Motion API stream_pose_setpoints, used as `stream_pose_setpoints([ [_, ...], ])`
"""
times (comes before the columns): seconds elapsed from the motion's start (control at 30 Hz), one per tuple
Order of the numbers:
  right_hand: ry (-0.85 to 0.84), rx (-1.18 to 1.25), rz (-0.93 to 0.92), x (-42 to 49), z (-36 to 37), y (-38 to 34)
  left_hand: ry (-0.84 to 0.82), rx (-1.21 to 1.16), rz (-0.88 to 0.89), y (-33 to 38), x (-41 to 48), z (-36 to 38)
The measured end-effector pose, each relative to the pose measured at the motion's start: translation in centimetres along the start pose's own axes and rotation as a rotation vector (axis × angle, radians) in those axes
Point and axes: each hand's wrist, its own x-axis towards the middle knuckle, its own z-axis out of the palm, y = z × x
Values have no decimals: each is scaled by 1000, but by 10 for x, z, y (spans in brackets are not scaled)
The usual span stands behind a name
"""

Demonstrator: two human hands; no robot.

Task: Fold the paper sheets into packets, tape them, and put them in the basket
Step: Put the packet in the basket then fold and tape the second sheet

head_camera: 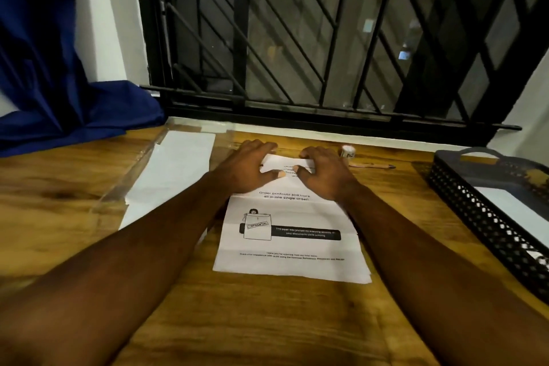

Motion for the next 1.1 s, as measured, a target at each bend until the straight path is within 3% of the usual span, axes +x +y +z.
stream_pose_setpoints([
  [0.2,114,-37,-92,6,-2,6,68,-37,23,0,11,1],
  [0.33,98,-1,-144,6,-9,7,115,-78,43,-6,14,4],
  [0.57,67,-25,-166,8,-19,6,365,93,145,0,12,-5],
  [0.77,178,-108,-143,13,-23,10,414,111,209,1,12,-11],
  [0.93,310,-200,-136,13,-30,6,373,159,147,-2,12,-11],
  [1.1,236,-210,-184,9,-32,4,357,169,129,-6,9,-12],
])
